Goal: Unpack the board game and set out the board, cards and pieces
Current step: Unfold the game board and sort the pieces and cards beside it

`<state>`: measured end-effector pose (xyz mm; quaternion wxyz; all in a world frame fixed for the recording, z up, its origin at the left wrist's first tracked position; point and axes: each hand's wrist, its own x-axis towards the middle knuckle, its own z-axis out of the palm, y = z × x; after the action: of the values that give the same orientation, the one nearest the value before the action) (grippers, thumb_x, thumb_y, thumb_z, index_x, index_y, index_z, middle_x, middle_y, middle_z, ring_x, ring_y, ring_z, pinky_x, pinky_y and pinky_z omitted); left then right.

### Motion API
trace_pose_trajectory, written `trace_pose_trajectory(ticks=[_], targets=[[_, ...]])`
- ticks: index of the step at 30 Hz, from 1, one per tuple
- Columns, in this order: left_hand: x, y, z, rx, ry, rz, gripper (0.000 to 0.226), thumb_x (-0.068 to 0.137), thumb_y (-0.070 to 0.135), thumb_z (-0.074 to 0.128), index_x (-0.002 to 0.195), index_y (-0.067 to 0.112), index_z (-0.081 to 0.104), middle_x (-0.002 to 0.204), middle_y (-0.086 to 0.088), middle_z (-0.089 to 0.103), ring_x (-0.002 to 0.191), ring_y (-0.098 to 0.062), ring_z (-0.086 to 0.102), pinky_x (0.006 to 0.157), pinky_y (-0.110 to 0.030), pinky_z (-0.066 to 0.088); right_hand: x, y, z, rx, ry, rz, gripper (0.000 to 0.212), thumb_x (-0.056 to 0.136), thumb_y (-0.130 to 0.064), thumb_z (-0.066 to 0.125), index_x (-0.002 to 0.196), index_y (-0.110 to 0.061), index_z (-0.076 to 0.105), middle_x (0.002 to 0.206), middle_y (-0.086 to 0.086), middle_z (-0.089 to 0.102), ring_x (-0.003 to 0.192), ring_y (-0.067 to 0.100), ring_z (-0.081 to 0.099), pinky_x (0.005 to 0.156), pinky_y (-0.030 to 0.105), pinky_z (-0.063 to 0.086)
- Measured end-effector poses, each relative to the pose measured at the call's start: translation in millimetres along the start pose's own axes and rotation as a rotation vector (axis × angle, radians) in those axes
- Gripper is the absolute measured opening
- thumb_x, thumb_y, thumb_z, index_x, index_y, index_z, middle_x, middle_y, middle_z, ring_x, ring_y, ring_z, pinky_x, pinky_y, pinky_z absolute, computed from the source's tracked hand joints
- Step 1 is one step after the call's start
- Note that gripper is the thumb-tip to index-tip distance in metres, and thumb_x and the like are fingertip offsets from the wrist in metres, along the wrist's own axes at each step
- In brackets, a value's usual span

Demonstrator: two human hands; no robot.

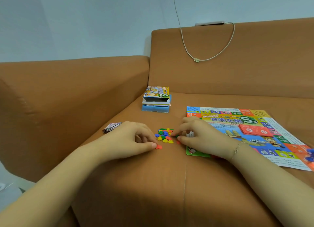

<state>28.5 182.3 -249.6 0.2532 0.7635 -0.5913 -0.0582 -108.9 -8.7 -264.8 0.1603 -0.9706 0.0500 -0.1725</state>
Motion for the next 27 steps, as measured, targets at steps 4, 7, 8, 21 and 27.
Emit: trace_pose_trajectory(ticks=[4,7,8,21,27], targets=[[5,0,6,0.021,0.109,-0.012,0.013,0.087,0.026,0.065,0.098,0.027,0.073,0.098,0.011,0.065,0.084,-0.001,0.058,0.069,-0.007,0.043,-1,1,-1,-0.005,0.026,-0.02,0.016,0.089,-0.022,0.061,0.099,-0.027,0.073,0.084,-0.005,0.053,0.09,0.015,0.048,0.083,0.032,0.042],[14,3,20,0.06,0.173,0.025,0.012,0.086,0.028,0.066,0.096,0.025,0.071,0.097,0.011,0.058,0.076,-0.004,0.058,0.068,-0.015,0.045,2,6,-1,-0.017,0.117,-0.014,0.016,0.088,-0.022,0.061,0.099,-0.026,0.072,0.089,-0.003,0.058,0.087,0.013,0.048,0.081,0.032,0.043],[17,4,25,0.08,0.199,0.024,0.012,0.086,0.031,0.066,0.096,0.027,0.071,0.095,0.012,0.056,0.075,-0.005,0.057,0.07,-0.019,0.046,3,8,-1,-0.016,0.139,-0.001,0.016,0.088,-0.023,0.061,0.099,-0.026,0.072,0.09,-0.003,0.059,0.088,0.012,0.048,0.082,0.031,0.043],[27,7,33,0.117,0.219,-0.029,0.005,0.08,0.035,0.072,0.082,0.03,0.071,0.086,0.008,0.057,0.069,-0.005,0.054,0.072,-0.032,0.048,15,13,3,-0.107,0.063,0.035,0.024,0.09,-0.022,0.057,0.109,-0.029,0.071,0.087,-0.005,0.054,0.092,0.013,0.048,0.081,0.032,0.043],[26,6,33,0.108,0.314,-0.019,0.005,0.083,0.03,0.069,0.079,0.026,0.069,0.082,0.008,0.059,0.069,-0.004,0.055,0.067,-0.024,0.046,18,13,2,-0.147,0.062,0.065,0.017,0.087,-0.029,0.062,0.1,-0.029,0.073,0.087,-0.006,0.058,0.092,0.014,0.049,0.078,0.032,0.042]])
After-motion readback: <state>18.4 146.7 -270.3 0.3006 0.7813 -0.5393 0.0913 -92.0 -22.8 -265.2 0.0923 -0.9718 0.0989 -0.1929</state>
